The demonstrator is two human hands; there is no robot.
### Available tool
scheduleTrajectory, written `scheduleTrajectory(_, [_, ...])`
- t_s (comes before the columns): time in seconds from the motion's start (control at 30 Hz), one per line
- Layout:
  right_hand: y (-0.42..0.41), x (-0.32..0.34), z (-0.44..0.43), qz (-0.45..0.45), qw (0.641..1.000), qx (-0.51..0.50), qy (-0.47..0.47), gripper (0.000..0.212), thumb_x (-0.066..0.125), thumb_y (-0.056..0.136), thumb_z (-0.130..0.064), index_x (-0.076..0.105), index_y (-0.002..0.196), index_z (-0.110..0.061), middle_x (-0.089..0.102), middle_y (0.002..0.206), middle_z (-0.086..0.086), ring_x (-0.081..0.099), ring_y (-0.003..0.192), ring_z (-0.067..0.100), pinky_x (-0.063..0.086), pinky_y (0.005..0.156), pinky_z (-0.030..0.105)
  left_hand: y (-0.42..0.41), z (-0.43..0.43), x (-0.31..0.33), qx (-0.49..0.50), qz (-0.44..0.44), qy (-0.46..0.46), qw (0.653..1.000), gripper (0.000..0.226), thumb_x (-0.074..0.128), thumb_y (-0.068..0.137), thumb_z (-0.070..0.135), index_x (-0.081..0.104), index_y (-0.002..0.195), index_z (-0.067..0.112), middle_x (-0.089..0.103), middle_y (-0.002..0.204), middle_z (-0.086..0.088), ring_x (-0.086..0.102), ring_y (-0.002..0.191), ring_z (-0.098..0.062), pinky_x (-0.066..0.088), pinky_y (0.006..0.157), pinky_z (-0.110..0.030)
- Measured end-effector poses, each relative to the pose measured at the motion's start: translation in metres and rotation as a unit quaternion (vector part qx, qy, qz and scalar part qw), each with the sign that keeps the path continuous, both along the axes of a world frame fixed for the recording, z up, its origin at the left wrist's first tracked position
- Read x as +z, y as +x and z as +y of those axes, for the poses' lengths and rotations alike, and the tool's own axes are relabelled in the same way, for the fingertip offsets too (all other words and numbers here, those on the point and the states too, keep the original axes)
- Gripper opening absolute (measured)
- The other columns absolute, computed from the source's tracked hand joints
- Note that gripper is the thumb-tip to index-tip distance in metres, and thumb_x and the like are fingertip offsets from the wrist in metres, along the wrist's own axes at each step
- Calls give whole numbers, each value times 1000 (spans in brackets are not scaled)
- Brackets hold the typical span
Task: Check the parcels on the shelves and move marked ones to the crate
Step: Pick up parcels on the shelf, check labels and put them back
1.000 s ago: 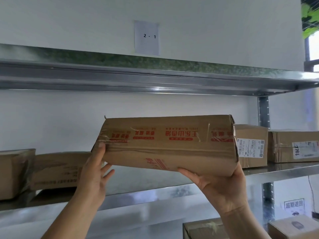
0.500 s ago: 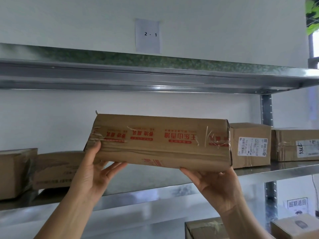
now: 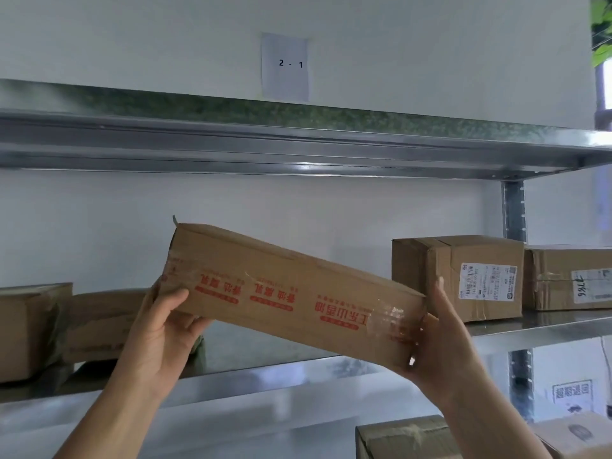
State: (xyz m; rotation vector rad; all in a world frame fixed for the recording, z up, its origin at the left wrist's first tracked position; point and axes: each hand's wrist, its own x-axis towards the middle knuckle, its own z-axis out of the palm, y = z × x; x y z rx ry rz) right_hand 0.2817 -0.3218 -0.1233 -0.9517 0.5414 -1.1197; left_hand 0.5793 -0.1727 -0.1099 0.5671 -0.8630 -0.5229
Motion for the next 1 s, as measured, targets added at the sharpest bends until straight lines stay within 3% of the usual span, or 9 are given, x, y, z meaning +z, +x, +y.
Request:
scheduleTrajectory(0.07, [1,3,3,2,1000,-13,-6,74,65,66,-77,75,116,-24,73,117,10,67,114,32,53,97,60,1,0,2,45,-5,8,999,44,44,94,-4,75,98,27,73,102,0,70,94,-14,58,85,-30])
scheduleTrajectory(0.2, [2,4,1,-27,999,-25,-16,34,71,85,-47,74,108,-22,72,109,4,66,102,26,55,81,48,-1,4,8,130,-49,30,990,41,43,90,-10,68,113,14,72,102,1,64,105,-18,55,94,-34])
scheduleTrajectory(0.33, [2,1,-9,-69,996,-46,-40,15,67,90,-23,68,105,-21,63,94,3,57,87,24,47,65,37,-16,10,16,155,-51,38,986,43,42,99,5,77,86,27,75,92,11,65,100,-10,52,90,-29])
scheduleTrajectory(0.4, [0,-1,-13,-81,994,-45,-59,17,64,91,-17,70,107,-21,62,95,3,55,91,24,44,68,37,-22,12,21,146,-52,33,987,45,41,105,25,78,81,30,75,92,10,66,98,-9,55,87,-28])
scheduleTrajectory(0.47, [-1,-2,-17,-81,993,-42,-69,30,62,91,-15,71,119,-20,65,100,4,55,98,26,43,81,40,-24,13,25,145,-64,49,986,41,40,101,50,73,100,26,76,102,4,67,105,-14,49,95,-36])
scheduleTrajectory(0.57, [-2,-2,-23,-83,993,-41,-75,40,62,89,-11,71,127,-21,70,105,2,56,109,28,42,106,48,-21,11,25,136,-68,89,984,66,47,82,71,65,123,22,73,118,-3,64,118,-21,45,104,-45])
scheduleTrajectory(0.63, [-2,-2,-26,-87,992,-41,-78,40,59,91,-8,72,127,-22,71,108,1,57,111,25,42,107,44,-18,8,23,117,-70,104,985,86,65,65,80,61,133,27,70,126,-4,62,122,-25,45,105,-49])
scheduleTrajectory(0.8, [-3,-1,-30,-111,988,-39,-97,47,53,94,-3,66,134,-23,71,126,4,61,113,20,45,94,31,-10,4,20,93,-70,133,984,106,91,29,71,63,123,31,67,127,-9,65,115,-33,51,99,-54])
scheduleTrajectory(1.0, [2,-8,-41,-116,988,-28,-98,48,54,92,-3,68,133,-25,69,134,5,61,117,19,46,86,30,-9,4,16,84,-35,109,990,72,91,54,54,67,116,27,67,129,-7,67,114,-31,61,85,-47])
